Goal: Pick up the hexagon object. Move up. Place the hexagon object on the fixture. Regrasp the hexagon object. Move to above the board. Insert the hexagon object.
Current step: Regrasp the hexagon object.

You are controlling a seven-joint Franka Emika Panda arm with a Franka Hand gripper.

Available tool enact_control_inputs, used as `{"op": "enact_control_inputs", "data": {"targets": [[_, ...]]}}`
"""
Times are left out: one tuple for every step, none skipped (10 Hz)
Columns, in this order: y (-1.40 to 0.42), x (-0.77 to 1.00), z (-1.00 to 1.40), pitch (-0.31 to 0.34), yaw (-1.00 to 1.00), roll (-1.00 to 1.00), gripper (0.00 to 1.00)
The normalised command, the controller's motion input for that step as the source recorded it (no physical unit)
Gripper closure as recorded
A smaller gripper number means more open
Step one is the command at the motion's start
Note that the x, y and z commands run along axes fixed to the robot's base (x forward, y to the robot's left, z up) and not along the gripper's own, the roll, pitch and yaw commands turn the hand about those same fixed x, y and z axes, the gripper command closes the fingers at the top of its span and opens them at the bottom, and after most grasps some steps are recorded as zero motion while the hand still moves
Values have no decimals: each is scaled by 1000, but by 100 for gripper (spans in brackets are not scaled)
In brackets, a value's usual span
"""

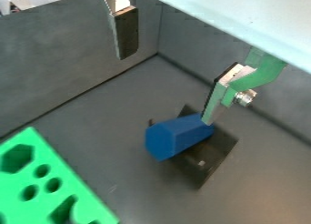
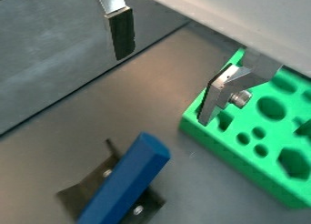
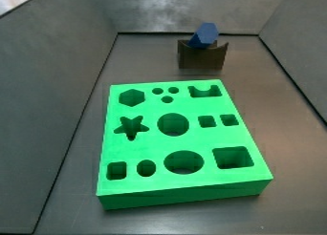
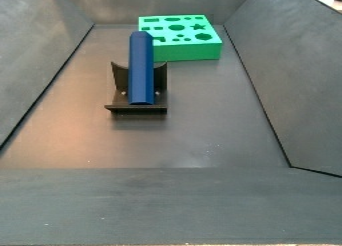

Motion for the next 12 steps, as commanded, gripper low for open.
{"op": "enact_control_inputs", "data": {"targets": [[-18, 12, 6, 36, 41, 1000, 0], [-21, 20, 4, 42, 44, 1000, 0], [-24, 35, -2, 53, 47, 1000, 0], [-25, 45, -5, 59, 49, 1000, 0], [-27, 61, -2, 74, 54, 1000, 0], [-34, 76, 2, 92, 61, 1000, 0], [-35, 90, -2, 110, 70, 1000, 0], [-39, 103, -5, 131, 80, 1000, 0], [-44, 110, -7, 151, 94, 1000, 0], [-47, 106, -5, 175, 121, 1000, 0], [-47, 102, -6, 194, 152, 1000, 0], [-49, 103, -9, 211, 195, 1000, 0]]}}
